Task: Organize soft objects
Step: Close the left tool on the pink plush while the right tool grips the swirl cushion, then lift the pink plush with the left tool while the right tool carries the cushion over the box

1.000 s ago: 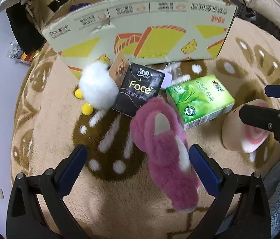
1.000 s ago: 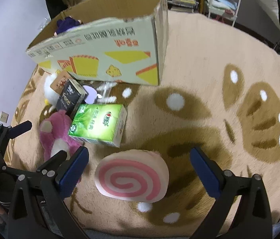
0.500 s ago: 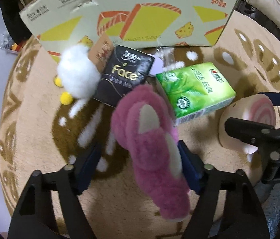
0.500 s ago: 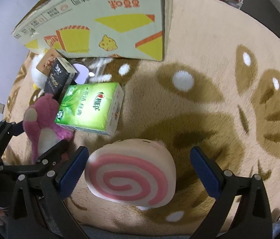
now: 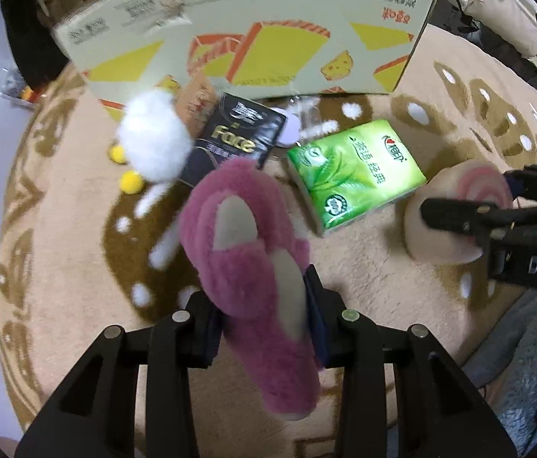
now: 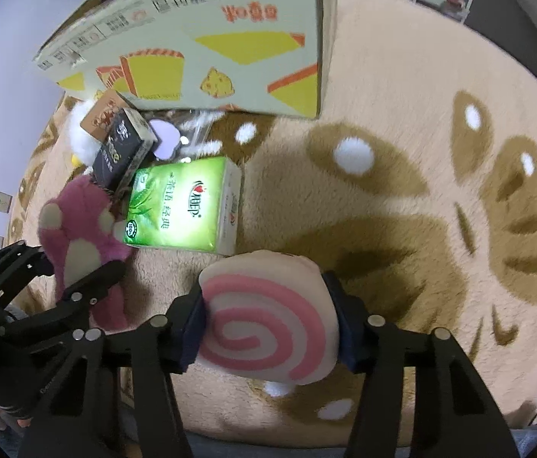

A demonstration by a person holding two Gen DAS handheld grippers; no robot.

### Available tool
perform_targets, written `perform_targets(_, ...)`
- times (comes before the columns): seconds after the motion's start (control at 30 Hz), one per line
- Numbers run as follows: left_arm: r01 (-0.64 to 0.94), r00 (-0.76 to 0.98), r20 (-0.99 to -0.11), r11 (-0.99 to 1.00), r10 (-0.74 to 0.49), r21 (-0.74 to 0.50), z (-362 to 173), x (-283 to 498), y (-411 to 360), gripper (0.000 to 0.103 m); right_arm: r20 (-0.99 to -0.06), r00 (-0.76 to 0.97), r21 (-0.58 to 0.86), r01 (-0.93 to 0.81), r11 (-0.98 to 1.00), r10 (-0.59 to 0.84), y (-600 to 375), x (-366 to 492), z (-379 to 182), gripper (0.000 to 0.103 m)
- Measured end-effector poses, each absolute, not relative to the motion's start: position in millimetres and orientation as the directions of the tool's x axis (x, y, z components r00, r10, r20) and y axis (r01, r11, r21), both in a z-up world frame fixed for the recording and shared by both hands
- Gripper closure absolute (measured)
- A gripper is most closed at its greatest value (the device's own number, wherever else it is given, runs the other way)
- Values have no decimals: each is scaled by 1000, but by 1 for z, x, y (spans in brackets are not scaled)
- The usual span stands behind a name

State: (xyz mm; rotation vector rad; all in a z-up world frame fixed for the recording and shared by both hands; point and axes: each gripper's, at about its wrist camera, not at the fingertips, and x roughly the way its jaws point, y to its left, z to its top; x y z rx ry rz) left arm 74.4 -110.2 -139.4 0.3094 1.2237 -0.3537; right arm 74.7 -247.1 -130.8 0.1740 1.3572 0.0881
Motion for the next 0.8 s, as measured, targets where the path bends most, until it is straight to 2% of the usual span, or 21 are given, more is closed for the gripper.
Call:
perform_targets(0.4, 358, 497, -864, 926, -80, 121, -88, 64, -97, 67, -892, 426, 173, 11, 985, 151, -252, 63, -84, 46)
perform_targets(0.67, 280, 652, -758, 933, -10, 228, -55, 68, -84, 67, -808, 571, 171, -7, 985, 145, -251, 57, -49, 47)
perform_targets(0.8, 252, 736, -677, 930, -5, 267, -37, 69, -82, 67, -766, 629, 162, -14, 987, 135, -252, 56, -36, 48)
